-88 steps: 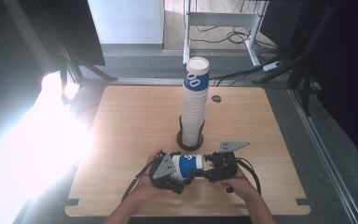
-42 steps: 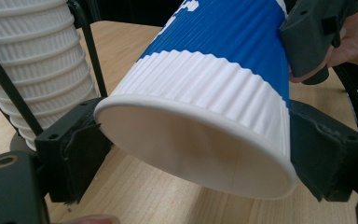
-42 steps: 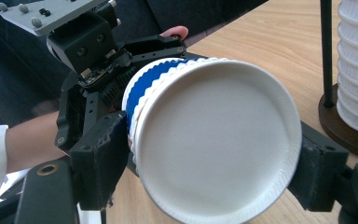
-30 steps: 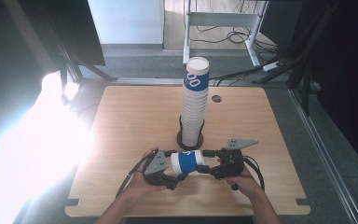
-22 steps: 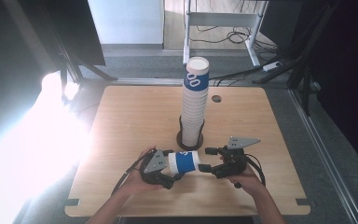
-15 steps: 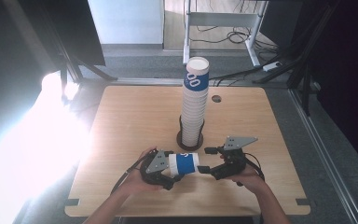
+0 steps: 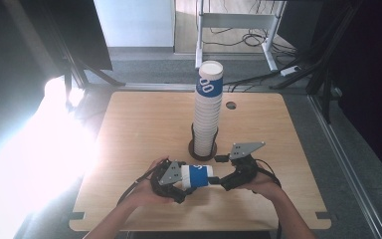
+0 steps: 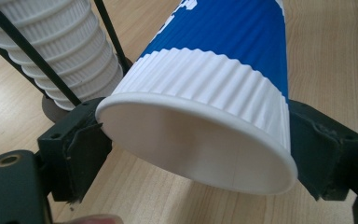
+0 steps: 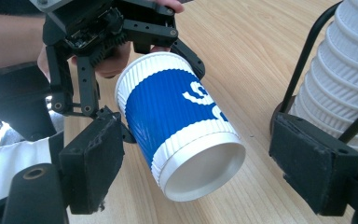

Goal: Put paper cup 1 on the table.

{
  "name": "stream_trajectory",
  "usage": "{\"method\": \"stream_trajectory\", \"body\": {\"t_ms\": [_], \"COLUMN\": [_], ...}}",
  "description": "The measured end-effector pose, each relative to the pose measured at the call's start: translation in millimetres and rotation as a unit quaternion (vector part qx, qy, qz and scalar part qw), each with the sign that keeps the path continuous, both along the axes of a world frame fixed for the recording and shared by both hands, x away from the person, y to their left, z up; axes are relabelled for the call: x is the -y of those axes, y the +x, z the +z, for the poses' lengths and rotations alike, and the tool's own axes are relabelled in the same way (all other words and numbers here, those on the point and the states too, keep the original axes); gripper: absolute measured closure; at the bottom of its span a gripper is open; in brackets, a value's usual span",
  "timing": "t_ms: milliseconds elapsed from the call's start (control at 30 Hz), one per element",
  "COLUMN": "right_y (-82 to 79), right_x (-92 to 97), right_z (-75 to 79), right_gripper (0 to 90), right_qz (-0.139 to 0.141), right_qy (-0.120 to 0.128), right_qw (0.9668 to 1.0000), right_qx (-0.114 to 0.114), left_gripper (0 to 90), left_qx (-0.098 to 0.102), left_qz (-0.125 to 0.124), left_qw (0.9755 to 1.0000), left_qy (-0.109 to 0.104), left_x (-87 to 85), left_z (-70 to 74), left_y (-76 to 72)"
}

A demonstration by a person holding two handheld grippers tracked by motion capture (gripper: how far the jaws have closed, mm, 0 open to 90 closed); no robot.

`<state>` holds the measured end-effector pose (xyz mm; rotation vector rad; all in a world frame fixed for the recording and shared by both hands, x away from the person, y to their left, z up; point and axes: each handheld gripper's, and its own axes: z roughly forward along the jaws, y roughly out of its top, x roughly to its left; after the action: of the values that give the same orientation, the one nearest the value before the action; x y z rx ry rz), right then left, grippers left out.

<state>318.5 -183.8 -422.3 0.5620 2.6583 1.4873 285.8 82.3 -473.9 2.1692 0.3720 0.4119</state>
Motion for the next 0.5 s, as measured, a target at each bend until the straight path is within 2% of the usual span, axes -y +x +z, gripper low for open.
{"method": "stream_trajectory", "body": {"t_ms": [500], "right_y": [3.9], "right_x": [-11.1], "right_z": [-2.9], "right_gripper": [18.4], "right_qz": [0.022], "right_qy": [-0.04], "right_qw": [0.9989], "right_qx": [0.002], "left_gripper": [13.0], "left_qx": [0.002], "left_qz": [-0.019], "left_qw": [0.9994], "left_qy": [0.03], "left_x": [8.1], "left_z": [1.2], "left_y": [0.5]}}
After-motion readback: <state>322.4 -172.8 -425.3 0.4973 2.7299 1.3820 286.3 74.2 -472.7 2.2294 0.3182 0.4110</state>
